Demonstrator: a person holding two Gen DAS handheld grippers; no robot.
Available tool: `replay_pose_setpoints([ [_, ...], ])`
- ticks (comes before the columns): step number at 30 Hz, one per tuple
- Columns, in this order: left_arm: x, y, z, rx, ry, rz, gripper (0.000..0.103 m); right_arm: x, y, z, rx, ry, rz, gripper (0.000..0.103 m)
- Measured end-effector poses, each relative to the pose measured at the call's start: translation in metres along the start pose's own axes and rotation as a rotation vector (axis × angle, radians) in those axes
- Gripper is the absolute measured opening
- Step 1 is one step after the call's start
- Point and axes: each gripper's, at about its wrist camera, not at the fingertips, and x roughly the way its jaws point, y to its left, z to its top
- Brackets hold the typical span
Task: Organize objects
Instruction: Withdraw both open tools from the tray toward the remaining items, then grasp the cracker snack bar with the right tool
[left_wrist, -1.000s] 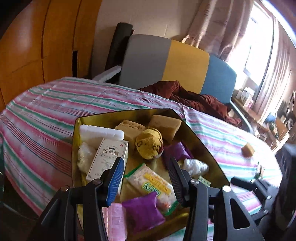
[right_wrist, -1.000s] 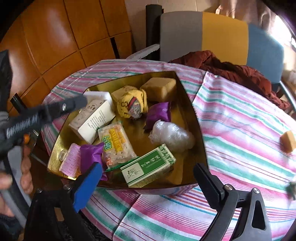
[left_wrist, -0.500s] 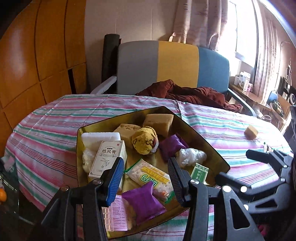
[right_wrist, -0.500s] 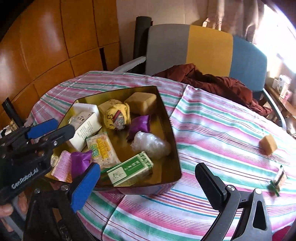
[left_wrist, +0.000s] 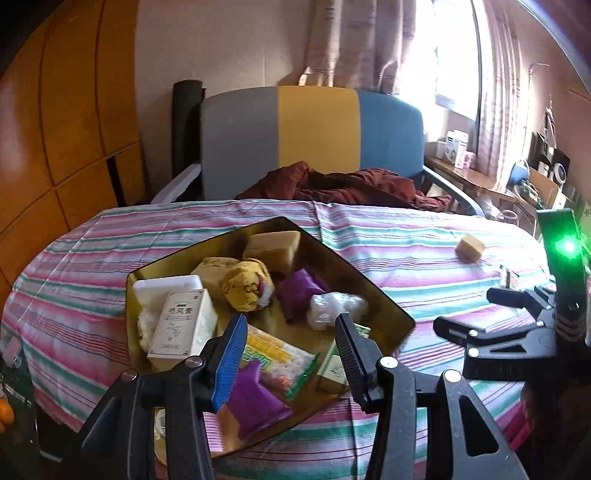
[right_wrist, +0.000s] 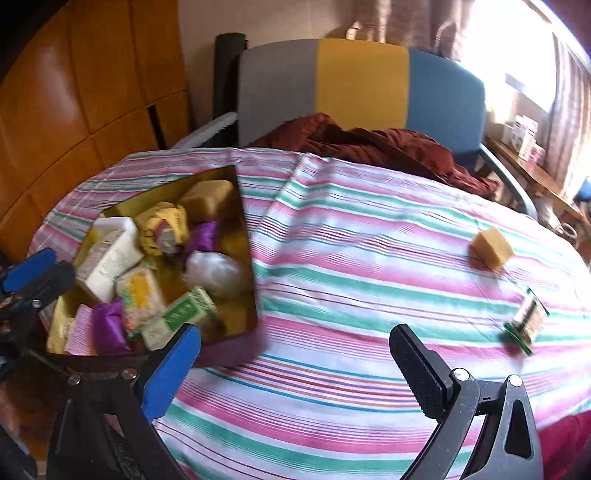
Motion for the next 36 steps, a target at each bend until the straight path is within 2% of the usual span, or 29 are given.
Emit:
replay_pose_setpoints([
  [9,0.001,-0.035,0.003,0.086,0.010,-0.066,0.050,-0.004,-0.069,0.001,0.092,0.018,-0.111,0.103],
  [17,0.007,-0.069,0.004,0.162,0.028,-0.147,0.050,-0.012,-0.159,-0.006,0.252,0.056,-0.240,0.103],
  [23,0.014,-0.087,0.003,0.199,0.048,-0.176,0.050,-0.018,-0.222,-0.014,0.372,0.112,-0.339,0.103],
  [28,0.021,-0.105,0.005,0.244,0.065,-0.214,0.050,-0.021,-0.257,-0.018,0.444,0.145,-0.373,0.103],
  [31,0.024,-0.115,0.005,0.255,0.078,-0.237,0.050,-0.011,-0.268,-0.016,0.455,0.187,-0.358,0.103],
  [33,0.024,-0.119,0.005,0.258,0.080,-0.249,0.050,-0.004,-0.270,-0.014,0.448,0.202,-0.384,0.103],
  [36,0.030,-0.124,0.005,0.260,0.098,-0.255,0.050,0.009,-0.284,-0.007,0.508,0.212,-0.381,0.103],
])
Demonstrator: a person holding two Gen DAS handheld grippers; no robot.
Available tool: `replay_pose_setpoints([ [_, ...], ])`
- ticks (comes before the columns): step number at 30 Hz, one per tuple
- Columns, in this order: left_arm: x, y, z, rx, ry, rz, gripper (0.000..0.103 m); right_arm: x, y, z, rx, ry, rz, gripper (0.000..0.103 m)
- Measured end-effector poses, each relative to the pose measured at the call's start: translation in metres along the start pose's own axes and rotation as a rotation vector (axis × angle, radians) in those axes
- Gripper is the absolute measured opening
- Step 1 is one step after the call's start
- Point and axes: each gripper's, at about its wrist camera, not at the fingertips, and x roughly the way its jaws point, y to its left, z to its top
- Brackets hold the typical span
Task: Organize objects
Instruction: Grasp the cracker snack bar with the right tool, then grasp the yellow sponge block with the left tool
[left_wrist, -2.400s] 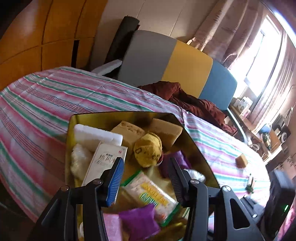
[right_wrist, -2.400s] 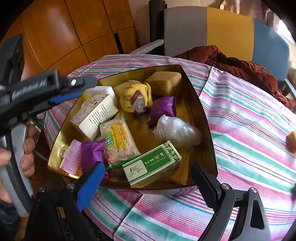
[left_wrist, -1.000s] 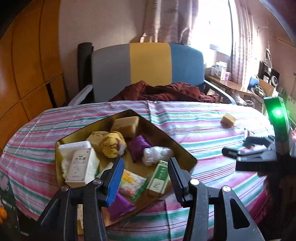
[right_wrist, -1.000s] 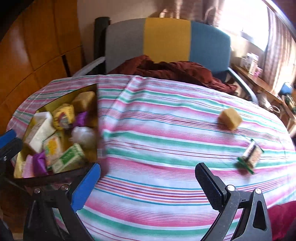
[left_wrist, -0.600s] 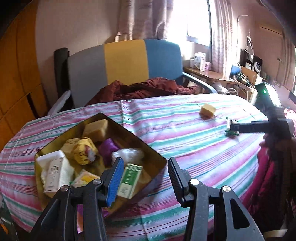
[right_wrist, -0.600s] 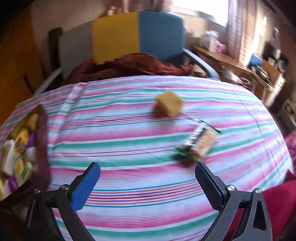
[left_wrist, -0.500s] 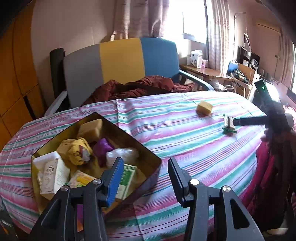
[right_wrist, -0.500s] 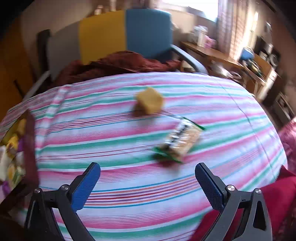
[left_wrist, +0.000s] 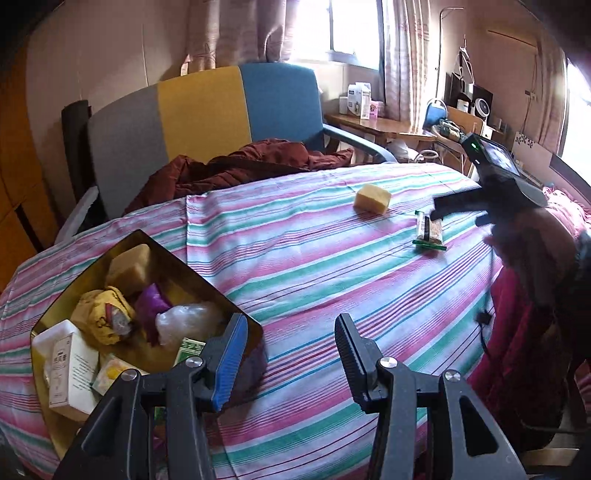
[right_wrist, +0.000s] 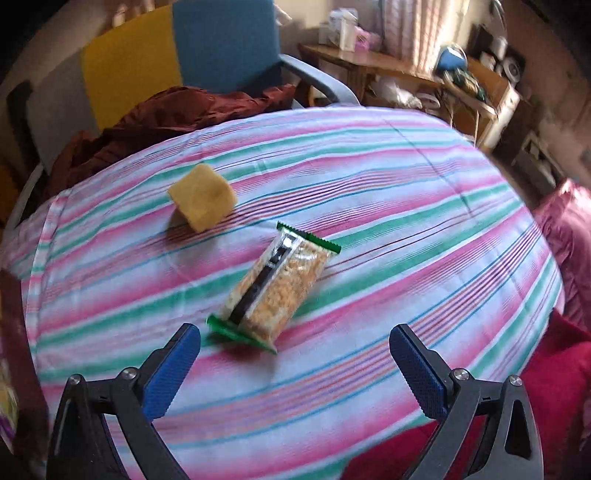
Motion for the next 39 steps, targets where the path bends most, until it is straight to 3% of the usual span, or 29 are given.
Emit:
replay_pose_setpoints([
  [5,0.010,-0.006,0.007,-0.004,0.019,-0.023,0.050,0.030,-0.002,0.028,0.069,0.021,-0.026,0.102],
  [7,0.014,-0.010,0.010,0.001,0.023,-0.030,0.050,0.045,0.001,0.036,0.064,0.043,-0.034,0.096],
  [13,0.035,-0.024,0.031,-0.001,0.044,-0.077,0.050,0.077,0.014,0.033,-0.034,0.134,-0.057,0.072],
  [15,0.042,-0.029,0.037,0.002,0.053,-0.089,0.050,0.071,0.017,0.032,-0.058,0.113,-0.060,0.053],
  [18,0.055,-0.039,0.048,0.016,0.066,-0.109,0.050,0.066,0.012,0.029,-0.057,0.106,-0.080,0.049],
  [25,0.103,-0.054,0.078,-0.065,0.167,-0.200,0.050,0.057,0.014,0.025,-0.087,0.095,-0.118,0.048],
  [33,0.170,-0.071,0.120,-0.177,0.271,-0.273,0.050,0.063,0.002,0.027,-0.017,0.149,-0.105,0.050],
  [34,0.177,-0.073,0.127,-0.187,0.274,-0.287,0.050,0.064,0.001,0.026,-0.009,0.157,-0.096,0.053],
  [36,0.191,-0.079,0.140,-0.185,0.275,-0.298,0.057,0.065,-0.002,0.022,0.021,0.179,-0.050,0.077],
  [39,0.218,-0.082,0.156,-0.229,0.310,-0.305,0.062,0.066,-0.004,0.018,0.054,0.206,0.016,0.086],
])
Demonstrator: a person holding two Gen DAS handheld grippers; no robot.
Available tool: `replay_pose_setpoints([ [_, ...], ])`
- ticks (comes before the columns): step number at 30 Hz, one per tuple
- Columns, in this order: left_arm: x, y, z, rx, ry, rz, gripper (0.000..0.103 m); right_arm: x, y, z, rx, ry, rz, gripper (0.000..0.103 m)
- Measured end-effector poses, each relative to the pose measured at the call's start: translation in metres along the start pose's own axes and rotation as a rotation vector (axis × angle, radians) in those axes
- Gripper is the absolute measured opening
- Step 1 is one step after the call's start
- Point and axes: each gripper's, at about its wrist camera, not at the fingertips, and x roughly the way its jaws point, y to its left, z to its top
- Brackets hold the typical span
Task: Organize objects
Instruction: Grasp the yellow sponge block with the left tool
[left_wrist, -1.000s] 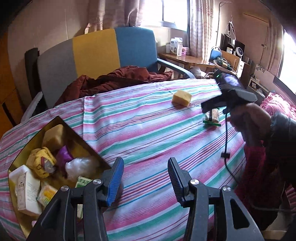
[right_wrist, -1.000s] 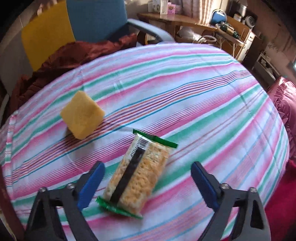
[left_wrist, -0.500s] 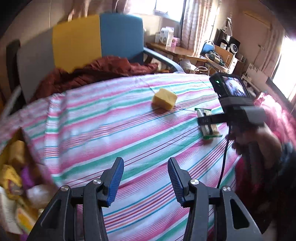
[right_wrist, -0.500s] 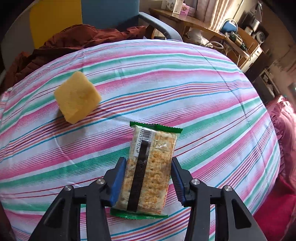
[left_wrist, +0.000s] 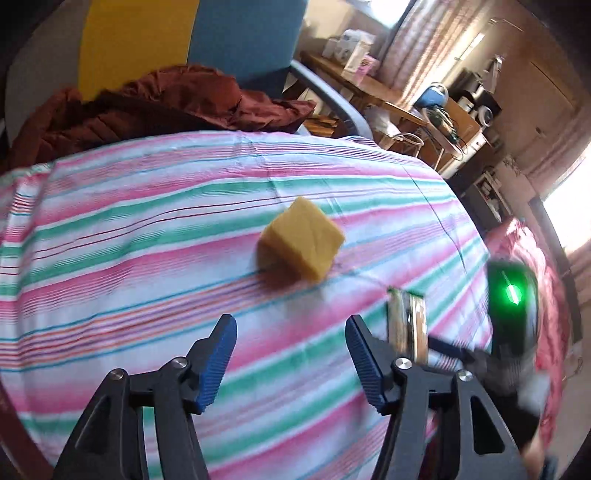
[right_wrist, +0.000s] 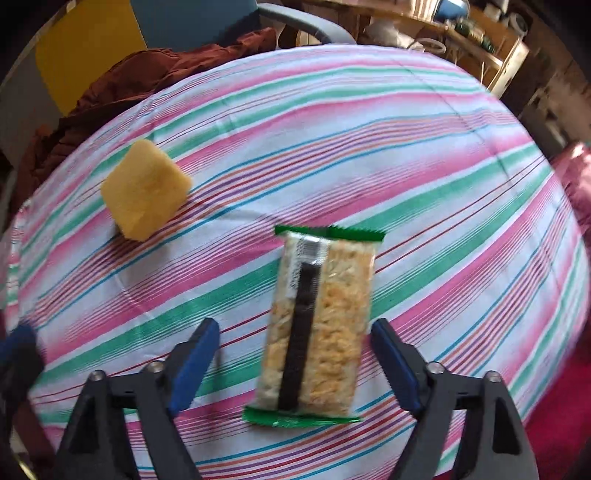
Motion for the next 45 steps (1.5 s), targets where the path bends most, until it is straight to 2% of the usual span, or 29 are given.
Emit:
replay_pose_setpoints([
  [7,0.041,-0.007,0.050,-0.094,0.019,-0.027,0.062,-0.003,-0.004,-0.002,0.032,-0.002,0.018,0.094],
  [9,0.052,-0.010,0.061,-0.112,0.014,-0.021,0.063,-0.004,-0.003,-0.003,0.031,-0.003,0.028,0.101],
  [10,0.059,-0.012,0.067,-0.119,0.011,-0.015,0.068,-0.003,-0.002,-0.004,0.028,0.000,0.025,0.101],
  [11,0.064,-0.014,0.071,-0.125,0.011,-0.008,0.078,-0.002,-0.001,-0.005,0.028,0.007,0.024,0.102],
  [13,0.074,-0.017,0.079,-0.131,0.005,0.025,0.086,0.000,0.001,-0.007,0.030,0.025,0.042,0.102],
  [16,0.089,-0.018,0.085,-0.117,0.022,0.120,0.086,-0.001,0.002,-0.009,0.033,0.026,0.047,0.102],
  [18,0.094,-0.011,0.083,-0.134,0.044,0.148,0.080,0.000,0.000,-0.010,0.044,0.026,0.042,0.103],
  [20,0.096,-0.001,0.078,-0.155,0.057,0.140,0.069,-0.001,-0.002,-0.011,0.059,0.026,0.047,0.103],
  [21,0.093,-0.001,0.076,-0.136,0.046,0.138,0.066,-0.002,-0.001,-0.011,0.062,0.022,0.048,0.103],
  [22,0.092,0.000,0.073,-0.115,0.050,0.146,0.059,-0.003,0.000,-0.012,0.060,0.022,0.048,0.103],
  [23,0.091,-0.001,0.071,-0.095,0.053,0.147,0.047,-0.003,0.001,-0.014,0.054,0.023,0.045,0.103],
  [25,0.087,-0.002,0.063,-0.040,0.053,0.138,0.034,-0.004,0.003,-0.015,0.048,0.019,0.041,0.103],
  [27,0.083,-0.003,0.055,-0.009,0.044,0.132,0.029,-0.006,0.004,-0.017,0.046,0.012,0.034,0.103],
  [28,0.080,-0.003,0.049,0.015,0.040,0.130,0.023,-0.007,0.004,-0.018,0.047,0.010,0.031,0.103],
  [29,0.077,-0.003,0.043,0.044,0.038,0.135,0.023,-0.007,0.004,-0.018,0.050,0.009,0.028,0.103],
  [34,0.062,-0.001,0.021,0.103,0.034,0.126,0.023,-0.012,0.007,-0.024,0.049,0.001,0.029,0.103],
  [37,0.048,0.006,0.014,0.093,0.007,0.098,0.035,-0.014,0.008,-0.026,0.053,0.002,0.029,0.102],
  [39,0.042,0.006,0.022,0.091,-0.017,0.088,0.036,-0.015,0.009,-0.028,0.056,0.004,0.041,0.102],
  [42,0.028,0.006,0.038,0.100,-0.083,0.145,0.038,-0.016,0.007,-0.027,0.054,0.010,0.051,0.103],
  [45,0.023,0.008,0.053,0.150,-0.118,0.202,0.051,-0.017,0.004,-0.026,0.066,0.020,0.061,0.103],
])
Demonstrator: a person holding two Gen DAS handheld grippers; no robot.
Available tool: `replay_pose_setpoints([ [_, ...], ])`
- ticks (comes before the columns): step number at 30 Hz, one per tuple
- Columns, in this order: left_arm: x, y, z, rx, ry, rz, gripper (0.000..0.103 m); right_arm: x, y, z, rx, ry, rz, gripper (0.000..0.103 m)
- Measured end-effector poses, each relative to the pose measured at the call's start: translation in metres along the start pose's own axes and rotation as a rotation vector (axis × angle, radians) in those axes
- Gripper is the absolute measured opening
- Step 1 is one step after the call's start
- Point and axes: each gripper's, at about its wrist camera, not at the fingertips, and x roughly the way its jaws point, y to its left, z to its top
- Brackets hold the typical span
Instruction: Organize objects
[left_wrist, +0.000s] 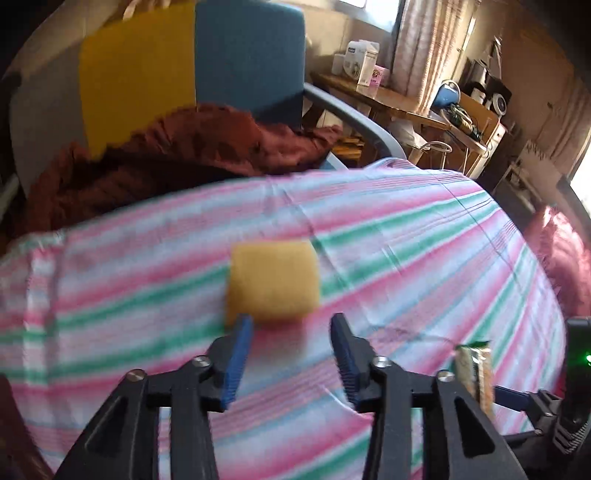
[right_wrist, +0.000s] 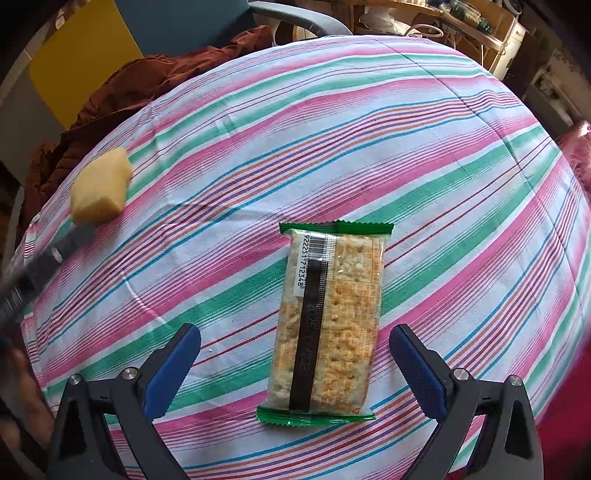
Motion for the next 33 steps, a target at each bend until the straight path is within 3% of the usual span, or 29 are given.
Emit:
replay_pose_setpoints([
  [3,0.010,0.005,0.016,-0.021,0.030,-0.009,0.069,-0.002,0.001,-0.002,0.001,0.004,0.013,0.103],
  [4,0.012,0.005,0.016,-0.017,0.032,-0.009,0.082,-0.002,0.003,-0.003,-0.005,0.004,0.014,0.103],
  [5,0.018,0.002,0.021,0.000,0.046,0.001,0.087,-0.003,0.005,-0.004,-0.013,0.004,0.013,0.103],
  [10,0.056,0.000,0.026,0.018,0.126,0.062,0.085,-0.004,0.009,-0.008,-0.028,0.014,0.020,0.103],
  [11,0.060,0.003,0.025,0.005,0.132,0.065,0.069,-0.004,0.010,-0.008,-0.030,0.013,0.019,0.103],
  [12,0.062,0.007,0.022,-0.012,0.135,0.044,0.063,-0.004,0.010,-0.009,-0.030,0.014,0.017,0.103],
  [16,0.052,0.009,0.011,0.011,0.111,0.019,0.058,-0.006,0.011,-0.010,-0.033,0.006,0.010,0.100],
  [21,0.019,0.008,-0.020,0.004,0.068,0.006,0.057,-0.008,0.017,-0.014,-0.075,-0.015,-0.054,0.083],
  [25,-0.019,0.011,-0.064,-0.010,0.032,-0.011,0.057,-0.013,0.018,-0.016,-0.089,-0.044,-0.090,0.068],
  [29,-0.058,0.020,-0.106,-0.066,0.021,-0.050,0.057,-0.020,0.007,-0.015,-0.024,-0.053,-0.021,0.065],
  [33,-0.089,0.023,-0.146,-0.060,0.042,-0.072,0.057,-0.034,-0.030,-0.013,0.200,-0.083,0.130,0.079],
])
